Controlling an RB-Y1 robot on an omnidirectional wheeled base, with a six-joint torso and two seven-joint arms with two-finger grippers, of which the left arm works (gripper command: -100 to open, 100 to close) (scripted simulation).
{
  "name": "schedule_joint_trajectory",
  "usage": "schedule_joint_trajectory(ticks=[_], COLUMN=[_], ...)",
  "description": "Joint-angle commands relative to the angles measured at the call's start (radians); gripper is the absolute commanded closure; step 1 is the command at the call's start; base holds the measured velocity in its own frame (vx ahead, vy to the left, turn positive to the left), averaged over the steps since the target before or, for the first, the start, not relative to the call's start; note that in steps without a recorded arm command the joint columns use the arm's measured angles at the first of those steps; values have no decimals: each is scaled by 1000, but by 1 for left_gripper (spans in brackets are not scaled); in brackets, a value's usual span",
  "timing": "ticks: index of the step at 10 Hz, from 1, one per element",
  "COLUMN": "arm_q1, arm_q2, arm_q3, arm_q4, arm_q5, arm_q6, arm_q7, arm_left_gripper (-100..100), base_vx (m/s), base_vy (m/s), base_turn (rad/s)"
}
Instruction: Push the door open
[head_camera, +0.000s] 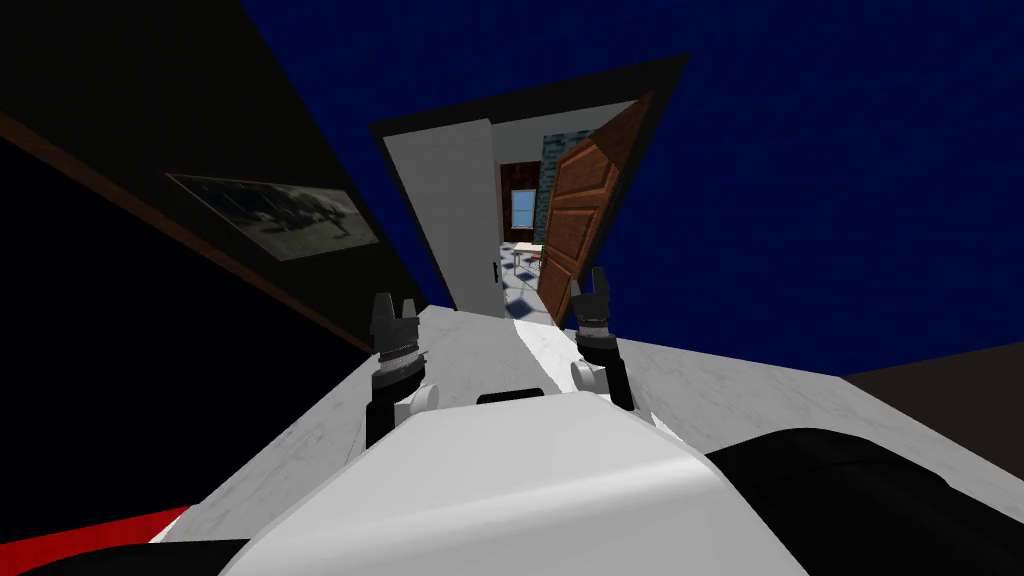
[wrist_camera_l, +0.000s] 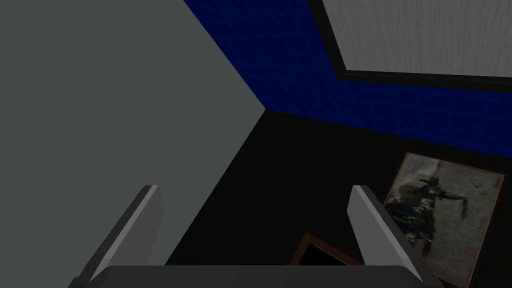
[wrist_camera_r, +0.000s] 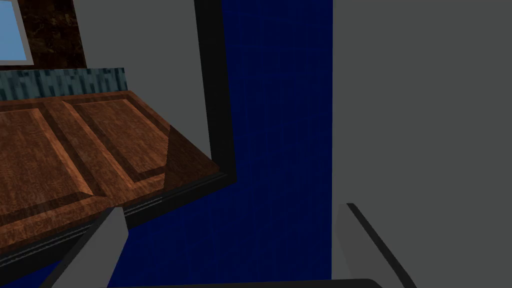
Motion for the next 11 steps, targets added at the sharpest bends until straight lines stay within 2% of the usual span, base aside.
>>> schedule_joint_trajectory(ticks=[1, 5, 6, 11], arm_q1=[-12, -40, -52, -89], arm_q2=[13, 39, 49, 72], arm_q3=[-2, -7, -9, -15], arm_q4=[31, 106, 138, 234], arm_q5=[15, 51, 66, 112], arm_q6=[-7, -23, -30, -50], arm_q7=[26, 89, 116, 196], arm_left_gripper=[-100, -100, -100, -100], base_vx=[47, 101, 110, 84], base_vy=[13, 33, 30, 35], base_turn=[-111, -92, -117, -97])
